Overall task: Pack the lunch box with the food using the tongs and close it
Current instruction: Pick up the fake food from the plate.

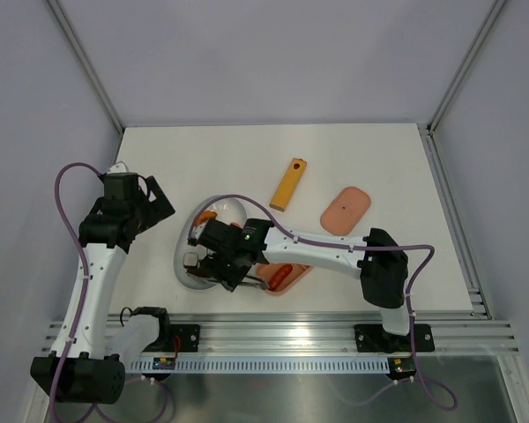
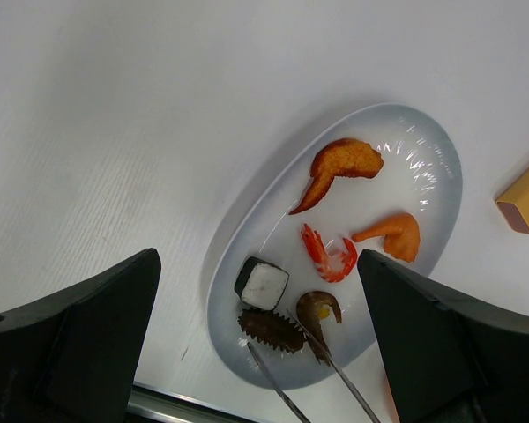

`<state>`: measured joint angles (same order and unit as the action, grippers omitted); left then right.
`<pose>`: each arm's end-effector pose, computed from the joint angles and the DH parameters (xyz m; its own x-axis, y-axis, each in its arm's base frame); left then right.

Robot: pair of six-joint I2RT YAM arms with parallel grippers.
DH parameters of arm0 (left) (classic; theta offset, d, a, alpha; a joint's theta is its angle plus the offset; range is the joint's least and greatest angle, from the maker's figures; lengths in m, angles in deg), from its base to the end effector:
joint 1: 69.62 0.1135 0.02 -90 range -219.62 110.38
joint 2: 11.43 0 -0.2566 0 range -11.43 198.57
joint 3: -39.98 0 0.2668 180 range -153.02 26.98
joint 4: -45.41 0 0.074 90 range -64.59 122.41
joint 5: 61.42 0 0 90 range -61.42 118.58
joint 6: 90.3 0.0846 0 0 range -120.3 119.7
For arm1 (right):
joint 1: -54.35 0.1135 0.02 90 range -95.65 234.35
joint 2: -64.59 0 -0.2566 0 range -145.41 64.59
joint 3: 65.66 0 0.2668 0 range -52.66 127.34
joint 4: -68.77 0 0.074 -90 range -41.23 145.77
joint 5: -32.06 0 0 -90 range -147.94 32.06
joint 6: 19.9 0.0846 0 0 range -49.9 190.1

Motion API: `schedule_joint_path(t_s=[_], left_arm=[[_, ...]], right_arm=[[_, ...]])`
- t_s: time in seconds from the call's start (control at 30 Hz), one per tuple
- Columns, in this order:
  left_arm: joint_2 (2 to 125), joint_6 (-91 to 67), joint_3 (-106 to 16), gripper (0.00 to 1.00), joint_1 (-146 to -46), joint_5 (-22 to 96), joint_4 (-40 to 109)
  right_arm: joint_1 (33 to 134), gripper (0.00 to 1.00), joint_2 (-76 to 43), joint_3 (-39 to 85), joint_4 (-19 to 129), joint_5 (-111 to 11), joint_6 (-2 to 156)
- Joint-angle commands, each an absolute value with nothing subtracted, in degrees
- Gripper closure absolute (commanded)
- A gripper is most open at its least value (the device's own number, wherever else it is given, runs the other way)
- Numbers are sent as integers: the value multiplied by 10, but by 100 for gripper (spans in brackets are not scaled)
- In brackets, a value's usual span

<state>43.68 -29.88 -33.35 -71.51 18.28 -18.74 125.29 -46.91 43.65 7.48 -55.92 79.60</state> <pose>0.2364 0.0073 0.2944 -0.5792 -0.4668 -0.6683 -0.4344 0.8705 -0.2316 0.1446 0.4277 0.2002 -0.4449 -0.7827 -0.4352 -0.8885 0.4468 0.1048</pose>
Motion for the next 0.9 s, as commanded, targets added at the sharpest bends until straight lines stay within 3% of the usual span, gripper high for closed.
schedule_joint_path(t_s=[0.0,0.57,0.87], left_arm=[[425,-290,-330,1,-712,192,-169],[418,-290,-325,1,-711,194,-169],[417,-290,-325,1,-711,196,-169]], right_arm=[[1263,43,-465,468,62,-563,781],[1263,44,-508,510,36,-572,766],[1264,70,-470,497,41,-606,772]])
